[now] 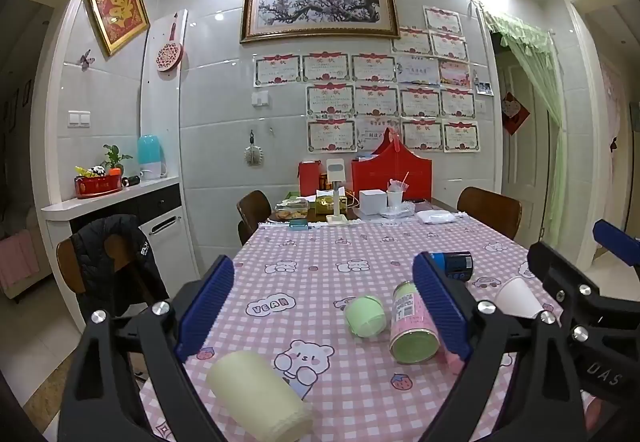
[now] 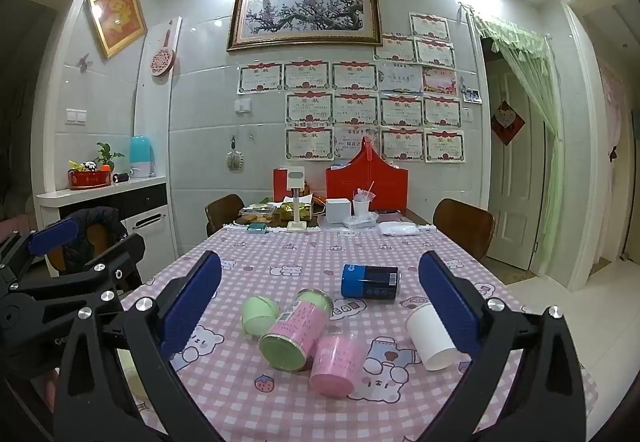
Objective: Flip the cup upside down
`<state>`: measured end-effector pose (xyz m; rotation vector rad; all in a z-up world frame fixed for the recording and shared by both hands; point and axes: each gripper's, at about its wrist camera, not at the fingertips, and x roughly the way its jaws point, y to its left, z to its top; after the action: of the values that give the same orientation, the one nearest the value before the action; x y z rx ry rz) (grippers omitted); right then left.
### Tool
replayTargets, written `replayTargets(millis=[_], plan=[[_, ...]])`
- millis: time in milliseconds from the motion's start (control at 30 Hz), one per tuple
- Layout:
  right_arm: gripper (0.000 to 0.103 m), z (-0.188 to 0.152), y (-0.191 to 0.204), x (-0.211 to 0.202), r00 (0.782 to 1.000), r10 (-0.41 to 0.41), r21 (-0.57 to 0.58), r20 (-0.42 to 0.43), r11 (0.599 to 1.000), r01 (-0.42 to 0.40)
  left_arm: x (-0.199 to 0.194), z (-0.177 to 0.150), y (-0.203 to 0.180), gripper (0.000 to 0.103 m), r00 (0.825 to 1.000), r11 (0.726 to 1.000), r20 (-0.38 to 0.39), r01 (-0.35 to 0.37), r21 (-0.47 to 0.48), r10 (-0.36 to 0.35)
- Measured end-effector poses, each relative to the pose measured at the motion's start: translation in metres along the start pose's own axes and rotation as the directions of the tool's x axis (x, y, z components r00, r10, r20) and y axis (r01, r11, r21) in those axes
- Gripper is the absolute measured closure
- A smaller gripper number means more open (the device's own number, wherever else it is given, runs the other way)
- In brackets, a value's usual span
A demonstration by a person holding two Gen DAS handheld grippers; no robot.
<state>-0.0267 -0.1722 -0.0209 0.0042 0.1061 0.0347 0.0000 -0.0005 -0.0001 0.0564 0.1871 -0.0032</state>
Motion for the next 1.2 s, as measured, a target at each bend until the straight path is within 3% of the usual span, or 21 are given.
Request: replayTargets(millis=[1200], plan=[[0.008, 0.0002, -0.0014, 0.0041, 1.0, -0.005, -0.002, -0.003, 1.0, 0.005, 0.006, -0.0002, 0.0001, 0.014, 1.0, 1.0, 0.01, 0.005, -0.01, -0.005]])
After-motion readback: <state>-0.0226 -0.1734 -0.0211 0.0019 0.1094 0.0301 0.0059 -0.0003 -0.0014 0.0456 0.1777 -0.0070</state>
